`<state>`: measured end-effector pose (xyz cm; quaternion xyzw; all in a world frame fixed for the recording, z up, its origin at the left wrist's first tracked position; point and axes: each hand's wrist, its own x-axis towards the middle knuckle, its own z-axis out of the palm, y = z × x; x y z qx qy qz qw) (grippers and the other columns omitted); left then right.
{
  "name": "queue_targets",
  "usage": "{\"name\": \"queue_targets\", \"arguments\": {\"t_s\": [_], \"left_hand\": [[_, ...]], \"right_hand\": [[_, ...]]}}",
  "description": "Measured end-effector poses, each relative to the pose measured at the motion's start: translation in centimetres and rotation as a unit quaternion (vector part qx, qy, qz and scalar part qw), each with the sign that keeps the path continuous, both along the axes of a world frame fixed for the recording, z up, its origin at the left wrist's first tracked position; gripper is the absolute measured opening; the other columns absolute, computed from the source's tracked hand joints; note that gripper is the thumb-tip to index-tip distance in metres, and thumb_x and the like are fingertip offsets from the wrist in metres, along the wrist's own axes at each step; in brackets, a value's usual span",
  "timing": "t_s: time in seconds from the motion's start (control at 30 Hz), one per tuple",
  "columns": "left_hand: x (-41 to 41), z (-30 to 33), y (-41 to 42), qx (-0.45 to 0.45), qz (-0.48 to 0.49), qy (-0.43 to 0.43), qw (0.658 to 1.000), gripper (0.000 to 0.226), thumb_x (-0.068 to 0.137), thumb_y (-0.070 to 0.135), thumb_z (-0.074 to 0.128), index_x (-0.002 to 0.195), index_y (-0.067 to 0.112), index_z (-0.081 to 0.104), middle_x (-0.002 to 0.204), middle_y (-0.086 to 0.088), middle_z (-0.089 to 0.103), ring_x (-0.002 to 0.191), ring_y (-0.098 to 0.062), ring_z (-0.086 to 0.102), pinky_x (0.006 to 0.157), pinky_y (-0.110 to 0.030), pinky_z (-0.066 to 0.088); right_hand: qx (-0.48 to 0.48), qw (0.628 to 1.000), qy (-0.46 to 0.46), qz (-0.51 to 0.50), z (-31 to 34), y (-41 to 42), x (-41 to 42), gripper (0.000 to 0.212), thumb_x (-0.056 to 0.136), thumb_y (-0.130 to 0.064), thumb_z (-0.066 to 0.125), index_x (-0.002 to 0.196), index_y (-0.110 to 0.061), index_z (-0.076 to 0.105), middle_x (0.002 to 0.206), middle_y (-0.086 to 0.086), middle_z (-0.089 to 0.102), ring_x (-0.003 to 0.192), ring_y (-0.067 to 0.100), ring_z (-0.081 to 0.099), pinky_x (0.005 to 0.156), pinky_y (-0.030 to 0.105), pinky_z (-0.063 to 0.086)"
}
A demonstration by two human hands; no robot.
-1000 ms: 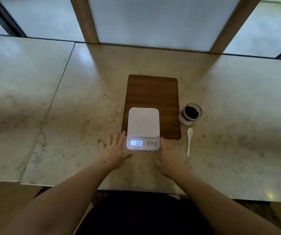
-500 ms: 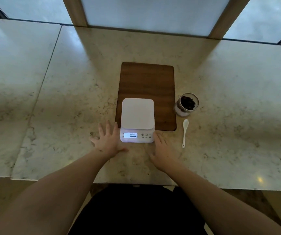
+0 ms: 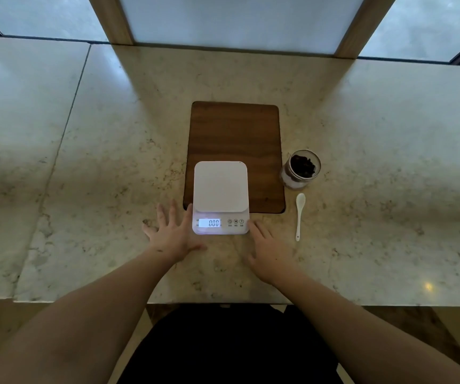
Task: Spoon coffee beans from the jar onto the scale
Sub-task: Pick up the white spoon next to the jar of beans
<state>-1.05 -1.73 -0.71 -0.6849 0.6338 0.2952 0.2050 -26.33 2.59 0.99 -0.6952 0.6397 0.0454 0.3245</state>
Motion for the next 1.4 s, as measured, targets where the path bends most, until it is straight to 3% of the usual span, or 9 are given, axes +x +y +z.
{"name": "queue_targets", "arguments": {"t_s": [0.17, 0.47, 0.73, 0.8, 0.9, 1.1, 1.2, 1.27, 1.4], "left_hand": [[0.1, -0.4, 0.0, 0.001, -0.002, -0.004, 1.0, 0.126, 0.068, 0.091, 0.051, 0.15, 0.041, -0.029, 0.16, -0.009, -0.036, 0.142, -0.039, -0.038, 0.108, -0.082, -0.003], [0.1, -1.0, 0.0, 0.005, 0.0, -0.019, 1.0, 0.126, 0.065, 0.093, 0.048, 0.147, 0.042, -0.034, 0.156, -0.007, -0.042, 0.141, -0.038, -0.041, 0.108, -0.081, -0.004], [0.3, -1.3, 0.0, 0.003, 0.0, -0.018, 1.0, 0.125, 0.063, 0.096, 0.043, 0.136, 0.043, -0.044, 0.151, -0.006, -0.046, 0.139, -0.038, -0.043, 0.106, -0.081, -0.006], [0.3, -1.4, 0.0, 0.004, -0.002, -0.019, 1.0, 0.125, 0.063, 0.096, 0.043, 0.136, 0.043, -0.044, 0.152, -0.007, -0.045, 0.138, -0.039, -0.043, 0.106, -0.081, -0.005], [0.3, -1.6, 0.0, 0.005, -0.006, -0.016, 1.0, 0.125, 0.061, 0.097, 0.039, 0.138, 0.041, -0.043, 0.152, -0.008, -0.046, 0.138, -0.039, -0.043, 0.107, -0.081, -0.005], [0.3, -1.5, 0.0, 0.009, -0.004, -0.006, 1.0, 0.124, 0.068, 0.093, 0.046, 0.146, 0.041, -0.036, 0.154, -0.008, -0.045, 0.136, -0.038, -0.046, 0.107, -0.081, -0.007], [0.4, -1.7, 0.1, 0.009, 0.001, 0.004, 1.0, 0.124, 0.069, 0.092, 0.046, 0.145, 0.042, -0.037, 0.154, -0.006, -0.046, 0.135, -0.036, -0.048, 0.106, -0.081, -0.009], [0.4, -1.6, 0.1, 0.014, 0.005, 0.008, 1.0, 0.123, 0.069, 0.092, 0.047, 0.145, 0.042, -0.037, 0.154, -0.005, -0.046, 0.136, -0.036, -0.048, 0.107, -0.081, -0.009], [0.5, -1.6, 0.1, 0.016, 0.004, 0.01, 1.0, 0.123, 0.07, 0.091, 0.048, 0.145, 0.043, -0.036, 0.154, -0.005, -0.046, 0.137, -0.037, -0.047, 0.107, -0.081, -0.008]], "right_hand": [[-0.005, 1.0, 0.001, -0.022, -1.0, 0.6, 0.9, 0.081, 0.095, -0.025, 0.053, 0.161, -0.018, 0.007, 0.169, 0.003, 0.015, 0.153, 0.025, 0.014, 0.119, 0.043, 0.026], [0.007, 0.998, -0.031, -0.054, -1.8, 1.4, 1.5, 0.087, 0.091, -0.031, 0.056, 0.161, -0.021, 0.004, 0.166, 0.001, 0.022, 0.152, 0.025, 0.017, 0.118, 0.051, 0.032], [-0.015, 0.997, -0.058, -0.047, -1.0, 1.2, 0.5, 0.083, 0.091, -0.031, 0.06, 0.16, -0.017, 0.017, 0.164, 0.002, 0.026, 0.149, 0.023, 0.026, 0.119, 0.044, 0.031], [-0.017, 0.993, -0.067, -0.1, -0.5, 1.0, -0.3, 0.074, 0.089, -0.027, 0.063, 0.155, -0.014, 0.03, 0.155, 0.006, 0.039, 0.138, 0.027, 0.042, 0.109, 0.045, 0.043], [-0.054, 0.98, -0.033, -0.189, -0.1, 0.3, -2.5, 0.044, 0.088, -0.025, 0.06, 0.129, -0.012, 0.049, 0.12, 0.008, 0.056, 0.098, 0.026, 0.058, 0.079, 0.039, 0.052], [-0.049, 0.926, -0.026, -0.374, 0.5, -2.5, -6.0, 0.033, 0.091, -0.032, 0.061, 0.117, -0.014, 0.051, 0.096, 0.001, 0.06, 0.08, 0.019, 0.062, 0.069, 0.044, 0.057], [-0.026, 0.924, 0.009, -0.382, 0.1, -4.0, -7.3, 0.029, 0.092, -0.029, 0.061, 0.109, -0.006, 0.055, 0.102, 0.012, 0.061, 0.086, 0.028, 0.065, 0.069, 0.047, 0.058], [0.003, 0.93, 0.039, -0.364, -0.4, -4.8, -7.8, 0.032, 0.093, -0.03, 0.06, 0.107, -0.001, 0.061, 0.104, 0.018, 0.065, 0.089, 0.033, 0.066, 0.063, 0.041, 0.055], [0.044, 0.945, 0.076, -0.314, -0.9, -5.1, -7.4, 0.027, 0.097, -0.029, 0.055, 0.093, -0.005, 0.066, 0.089, 0.013, 0.067, 0.072, 0.024, 0.064, 0.049, 0.029, 0.04]]}}
